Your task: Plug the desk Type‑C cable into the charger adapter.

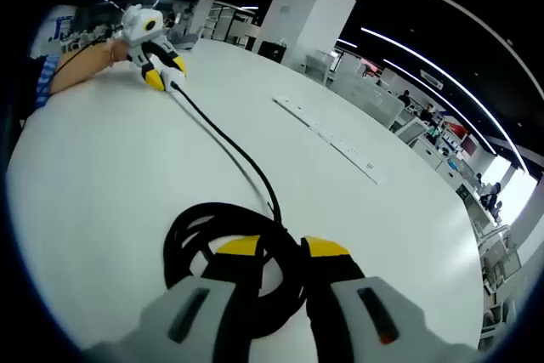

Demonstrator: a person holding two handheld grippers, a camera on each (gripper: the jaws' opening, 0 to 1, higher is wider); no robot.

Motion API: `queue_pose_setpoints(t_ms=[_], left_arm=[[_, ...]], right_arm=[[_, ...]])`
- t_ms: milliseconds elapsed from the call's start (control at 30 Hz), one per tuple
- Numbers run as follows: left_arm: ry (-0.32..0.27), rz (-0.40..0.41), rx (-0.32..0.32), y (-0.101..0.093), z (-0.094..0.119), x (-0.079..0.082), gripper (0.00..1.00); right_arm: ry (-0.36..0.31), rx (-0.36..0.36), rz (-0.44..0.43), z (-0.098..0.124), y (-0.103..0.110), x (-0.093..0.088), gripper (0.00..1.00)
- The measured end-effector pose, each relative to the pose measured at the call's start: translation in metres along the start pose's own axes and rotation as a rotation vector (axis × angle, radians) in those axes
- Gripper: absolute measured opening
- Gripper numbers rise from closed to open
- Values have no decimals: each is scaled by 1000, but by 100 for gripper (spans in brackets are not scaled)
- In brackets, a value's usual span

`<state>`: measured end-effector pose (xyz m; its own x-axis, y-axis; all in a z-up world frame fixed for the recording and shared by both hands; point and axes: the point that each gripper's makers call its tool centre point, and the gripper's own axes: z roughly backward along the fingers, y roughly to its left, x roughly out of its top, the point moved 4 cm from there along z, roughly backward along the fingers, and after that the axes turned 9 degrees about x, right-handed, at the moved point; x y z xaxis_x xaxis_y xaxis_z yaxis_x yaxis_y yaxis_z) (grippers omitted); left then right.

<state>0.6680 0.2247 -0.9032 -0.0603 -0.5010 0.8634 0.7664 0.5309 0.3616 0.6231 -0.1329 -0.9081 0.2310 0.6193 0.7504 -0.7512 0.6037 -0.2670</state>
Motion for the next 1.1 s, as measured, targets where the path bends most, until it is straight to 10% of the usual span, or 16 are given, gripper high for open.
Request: queue_pose_setpoints(t_ms=[1100], left_arm=[[12,55,75,9,-9,-1,33]], right_arm=[[-7,-58,-43,-1,-9,-2,20]])
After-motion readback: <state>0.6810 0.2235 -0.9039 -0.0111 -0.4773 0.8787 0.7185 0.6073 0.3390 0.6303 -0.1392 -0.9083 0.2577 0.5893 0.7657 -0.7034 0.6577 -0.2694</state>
